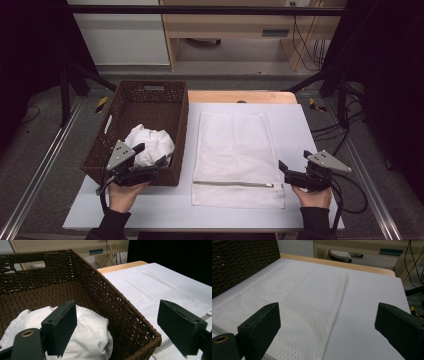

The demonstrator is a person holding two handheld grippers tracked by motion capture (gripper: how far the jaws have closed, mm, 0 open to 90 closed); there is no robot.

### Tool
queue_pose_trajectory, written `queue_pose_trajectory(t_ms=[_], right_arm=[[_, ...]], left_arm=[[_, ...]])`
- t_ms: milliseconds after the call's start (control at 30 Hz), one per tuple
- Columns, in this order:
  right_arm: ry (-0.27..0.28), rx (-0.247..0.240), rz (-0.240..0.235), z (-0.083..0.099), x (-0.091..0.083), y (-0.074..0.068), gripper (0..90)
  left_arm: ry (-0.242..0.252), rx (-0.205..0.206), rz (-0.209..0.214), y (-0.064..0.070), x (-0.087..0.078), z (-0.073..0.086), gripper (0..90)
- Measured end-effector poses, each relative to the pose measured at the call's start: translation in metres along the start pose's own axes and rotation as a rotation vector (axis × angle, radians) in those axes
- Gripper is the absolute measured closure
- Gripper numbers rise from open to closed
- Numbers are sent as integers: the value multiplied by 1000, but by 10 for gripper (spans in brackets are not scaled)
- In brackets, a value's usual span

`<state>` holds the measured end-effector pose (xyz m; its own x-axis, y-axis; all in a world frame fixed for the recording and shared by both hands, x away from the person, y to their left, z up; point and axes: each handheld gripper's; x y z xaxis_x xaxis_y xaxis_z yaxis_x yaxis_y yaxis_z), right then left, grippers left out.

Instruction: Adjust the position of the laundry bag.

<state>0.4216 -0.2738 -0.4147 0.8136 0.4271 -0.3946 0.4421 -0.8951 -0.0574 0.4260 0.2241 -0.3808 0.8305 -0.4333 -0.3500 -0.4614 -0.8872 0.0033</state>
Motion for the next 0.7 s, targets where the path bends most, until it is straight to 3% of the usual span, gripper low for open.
queue_pose_trajectory(t_ms=[267,367,700], right_arm=[[-5,5,-11,-3,2,-5,71],[-3,8,-16,-4,2,-6,79],[-32,12,-36,-2,9,-10,95]], left_arm=[[-1,11,11,7,0,0,161],[2,-3,28,10,1,0,170],[-9,28,88,34,5,-2,205]])
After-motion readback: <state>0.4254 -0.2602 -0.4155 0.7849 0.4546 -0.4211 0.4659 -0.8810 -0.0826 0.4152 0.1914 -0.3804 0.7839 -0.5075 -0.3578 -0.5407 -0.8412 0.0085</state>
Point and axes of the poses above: each handheld gripper's, and its own axes: x roughly forward along the jaws, z roughly out of its underside, y roughly to its right, and after that the axes turned 6 degrees about -z, right-handed
